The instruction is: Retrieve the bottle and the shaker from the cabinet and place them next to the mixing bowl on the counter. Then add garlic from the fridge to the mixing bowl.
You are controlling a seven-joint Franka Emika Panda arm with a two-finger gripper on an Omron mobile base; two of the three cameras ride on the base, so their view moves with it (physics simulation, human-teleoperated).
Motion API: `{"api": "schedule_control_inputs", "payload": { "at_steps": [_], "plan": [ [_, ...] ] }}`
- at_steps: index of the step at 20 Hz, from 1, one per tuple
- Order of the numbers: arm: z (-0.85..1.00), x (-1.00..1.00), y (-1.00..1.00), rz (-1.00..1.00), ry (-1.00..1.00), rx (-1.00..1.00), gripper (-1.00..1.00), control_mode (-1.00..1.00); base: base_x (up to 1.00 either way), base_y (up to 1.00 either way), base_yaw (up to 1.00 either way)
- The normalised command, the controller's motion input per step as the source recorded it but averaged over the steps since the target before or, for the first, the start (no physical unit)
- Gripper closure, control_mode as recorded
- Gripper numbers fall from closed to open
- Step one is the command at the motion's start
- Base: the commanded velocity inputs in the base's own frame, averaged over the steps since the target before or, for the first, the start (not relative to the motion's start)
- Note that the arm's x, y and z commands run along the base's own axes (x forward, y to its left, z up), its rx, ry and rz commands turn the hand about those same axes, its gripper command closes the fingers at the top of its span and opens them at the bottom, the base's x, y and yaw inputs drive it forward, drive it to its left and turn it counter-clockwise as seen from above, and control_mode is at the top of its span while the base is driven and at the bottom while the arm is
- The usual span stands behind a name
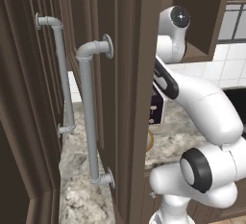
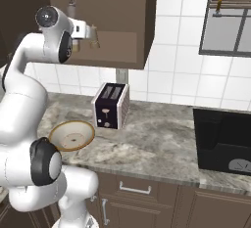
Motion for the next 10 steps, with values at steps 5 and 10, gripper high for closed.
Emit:
{"api": "schedule_control_inputs", "payload": {
  "at_steps": [5, 10],
  "plan": [
    [0.0, -0.44, 0.0, 0.0, -0.18, 0.0, 1.0, -1.0, 0.0, 0.0, 0.0],
    [0.04, -0.6, -0.1, 0.0, -0.18, 0.0, 1.0, -1.0, 0.0, 0.0, 0.0]
  ]
}}
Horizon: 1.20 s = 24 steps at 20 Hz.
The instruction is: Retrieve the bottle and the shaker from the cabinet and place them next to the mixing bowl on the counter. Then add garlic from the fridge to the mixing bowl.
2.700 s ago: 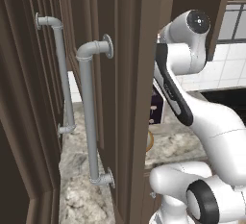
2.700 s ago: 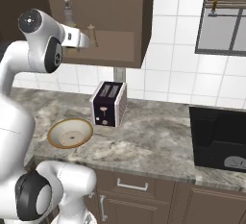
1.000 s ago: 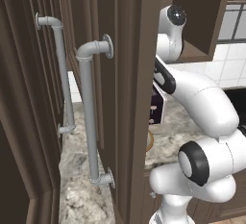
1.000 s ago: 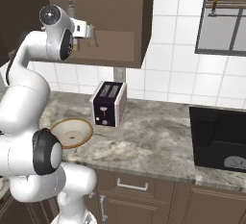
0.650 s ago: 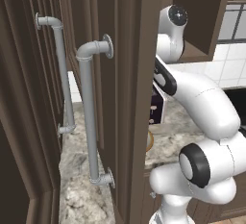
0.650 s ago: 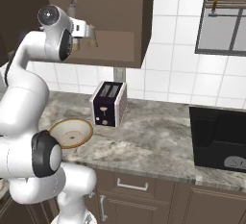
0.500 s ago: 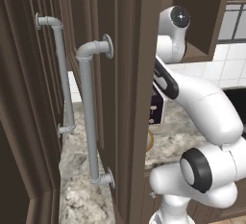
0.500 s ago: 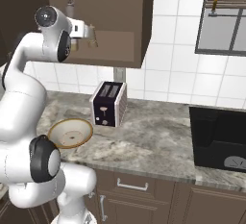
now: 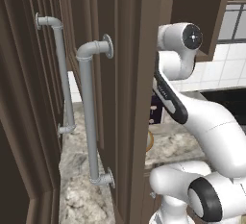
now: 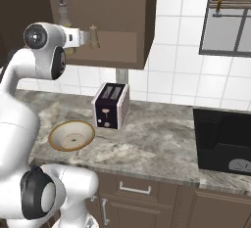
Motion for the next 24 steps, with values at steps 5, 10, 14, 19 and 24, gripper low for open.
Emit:
{"api": "schedule_control_inputs", "payload": {
  "at_steps": [5, 10, 14, 19, 24],
  "plan": [
    [0.28, -0.73, -0.24, 0.0, -0.07, 0.0, 1.0, -1.0, 0.0, 0.0, 0.0],
    [0.32, -0.84, -0.21, -0.01, -0.01, 0.0, 1.0, -1.0, 0.0, 0.0, 0.0],
    [0.04, -0.99, -0.18, -0.02, 0.0, 0.0, 1.0, -1.0, 0.0, 0.0, 0.0],
    [-0.03, -1.0, -0.29, -0.03, 0.0, 0.0, 1.0, -1.0, 0.0, 0.0, 0.0],
    [-0.39, -0.98, -0.41, -0.09, 0.0, 0.0, 1.0, -1.0, 0.0, 0.0, 0.0]
  ]
}}
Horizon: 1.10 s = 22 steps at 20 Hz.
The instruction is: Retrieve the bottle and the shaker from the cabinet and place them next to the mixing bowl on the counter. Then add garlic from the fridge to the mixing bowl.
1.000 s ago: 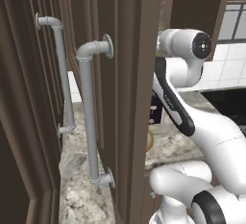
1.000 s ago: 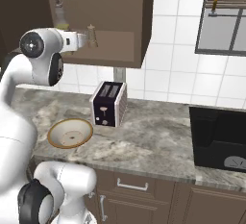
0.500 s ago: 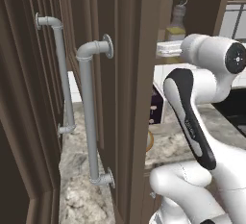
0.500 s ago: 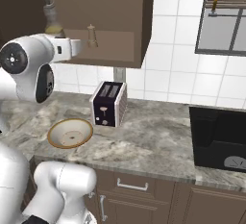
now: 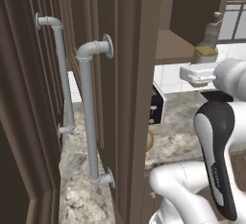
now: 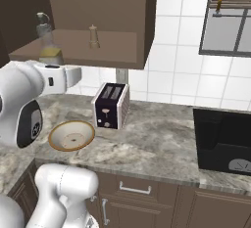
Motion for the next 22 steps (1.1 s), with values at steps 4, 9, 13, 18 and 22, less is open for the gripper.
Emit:
{"api": "schedule_control_inputs", "payload": {
  "at_steps": [4, 9, 13, 18, 22],
  "plan": [
    [-0.58, -0.79, -0.43, -0.08, 0.0, 0.0, 1.0, -1.0, 0.0, 0.0, 0.0],
    [-0.53, -0.54, -0.35, -0.01, 0.0, 0.0, 1.0, -1.0, 0.0, 0.0, 0.0],
    [-0.54, -0.21, -0.24, 0.0, 0.0, 0.0, 1.0, -1.0, 0.0, 0.0, 0.0],
    [-0.68, -0.01, -0.18, 0.06, -0.05, 0.0, 1.0, -1.0, 0.0, 0.0, 0.0],
    [-0.66, 0.02, -0.17, 0.12, -0.08, 0.0, 1.0, -1.0, 0.0, 0.0, 0.0]
  ]
}}
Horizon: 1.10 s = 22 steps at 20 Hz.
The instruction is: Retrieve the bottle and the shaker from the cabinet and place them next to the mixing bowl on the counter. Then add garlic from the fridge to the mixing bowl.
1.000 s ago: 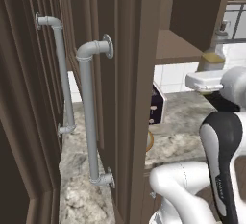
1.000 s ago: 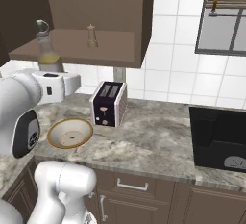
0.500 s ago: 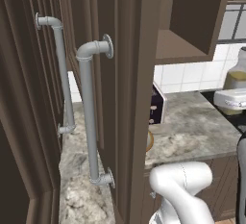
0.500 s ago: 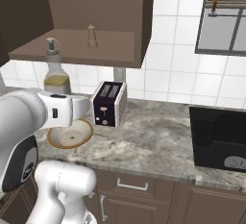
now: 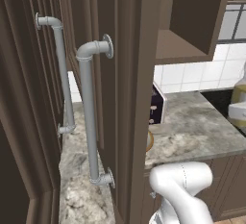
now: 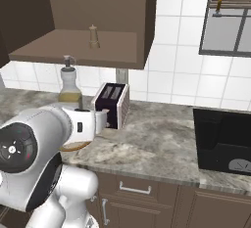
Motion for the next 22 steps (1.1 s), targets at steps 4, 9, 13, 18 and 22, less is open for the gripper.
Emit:
{"api": "schedule_control_inputs", "payload": {
  "at_steps": [4, 9, 13, 18, 22],
  "plan": [
    [-0.73, 0.12, -0.08, 0.18, -0.09, 0.0, 1.0, -1.0, 0.0, 0.0, 0.0],
    [-0.7, 0.09, 0.0, 0.23, -0.13, 0.0, 1.0, -1.0, 0.0, 0.0, 0.0],
    [-0.53, 0.11, 0.0, 0.23, -0.16, 0.0, 1.0, -1.0, 0.0, 0.0, 0.0],
    [-0.55, 0.25, 0.0, 0.22, -0.16, 0.0, 1.0, -1.0, 0.0, 0.0, 0.0],
    [-0.5, 0.33, 0.0, 0.2, -0.13, 0.0, 1.0, -1.0, 0.0, 0.0, 0.0]
  ]
}}
